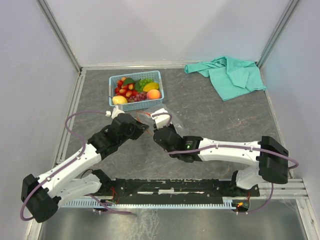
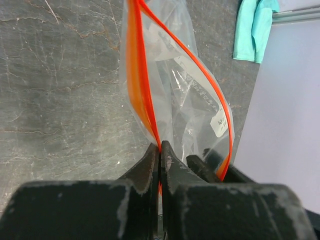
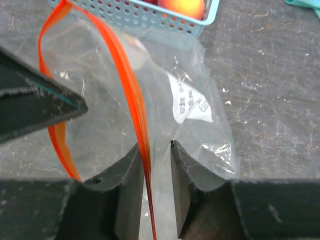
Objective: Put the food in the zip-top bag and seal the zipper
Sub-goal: Open the zipper of the food storage bag.
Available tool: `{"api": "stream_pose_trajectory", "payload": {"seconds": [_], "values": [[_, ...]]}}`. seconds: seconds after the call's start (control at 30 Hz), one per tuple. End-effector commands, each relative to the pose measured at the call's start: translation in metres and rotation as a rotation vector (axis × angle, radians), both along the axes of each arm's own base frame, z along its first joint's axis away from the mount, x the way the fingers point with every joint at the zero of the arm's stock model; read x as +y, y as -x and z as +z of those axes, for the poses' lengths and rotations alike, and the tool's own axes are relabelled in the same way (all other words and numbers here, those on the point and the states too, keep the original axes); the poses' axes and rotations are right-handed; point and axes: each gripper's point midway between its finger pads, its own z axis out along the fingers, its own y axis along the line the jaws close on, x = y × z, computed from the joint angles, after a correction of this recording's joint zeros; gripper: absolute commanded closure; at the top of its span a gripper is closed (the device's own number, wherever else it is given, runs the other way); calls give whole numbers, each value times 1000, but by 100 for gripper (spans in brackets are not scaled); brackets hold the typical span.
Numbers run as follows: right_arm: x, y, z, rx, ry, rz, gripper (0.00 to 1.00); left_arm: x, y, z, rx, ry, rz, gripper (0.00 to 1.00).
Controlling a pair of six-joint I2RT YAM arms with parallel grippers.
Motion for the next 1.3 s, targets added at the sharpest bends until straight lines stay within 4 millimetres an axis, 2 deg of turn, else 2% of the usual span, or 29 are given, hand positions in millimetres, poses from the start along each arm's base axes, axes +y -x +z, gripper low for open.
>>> {"api": "stream_pose_trajectory", "payload": {"seconds": [0.0,0.2,0.3,0.4,0.5,0.67,0.87,1.0,1.17,1.27], "values": [[3,-21,34,-60,-5,-42,64,-6,-3,15,-82,-19,-58,97],[1,-39,35,-60,44,-70,62,-8,-3,19,-102,-44,-86,97],[-5,-44,27,-49,76,-86,63,-8,-4,23,-113,-58,-93,97],[-17,-49,25,-44,88,-121,71,-9,-5,22,-112,-74,-106,97],[-28,-52,32,-46,77,-142,77,-11,-3,16,-93,-99,-133,97],[-55,-57,46,-59,71,-210,98,-14,3,3,-49,-125,-173,97],[-98,-61,59,-82,80,-319,99,-23,-3,3,-30,-224,-248,97],[-121,-64,68,-101,61,-376,99,-20,-11,5,-33,-284,-241,97],[-131,-64,71,-116,38,-412,99,-29,-12,24,-82,-236,-271,96],[-125,-64,66,-105,20,-378,99,-39,-11,31,-111,-190,-305,86]]}}
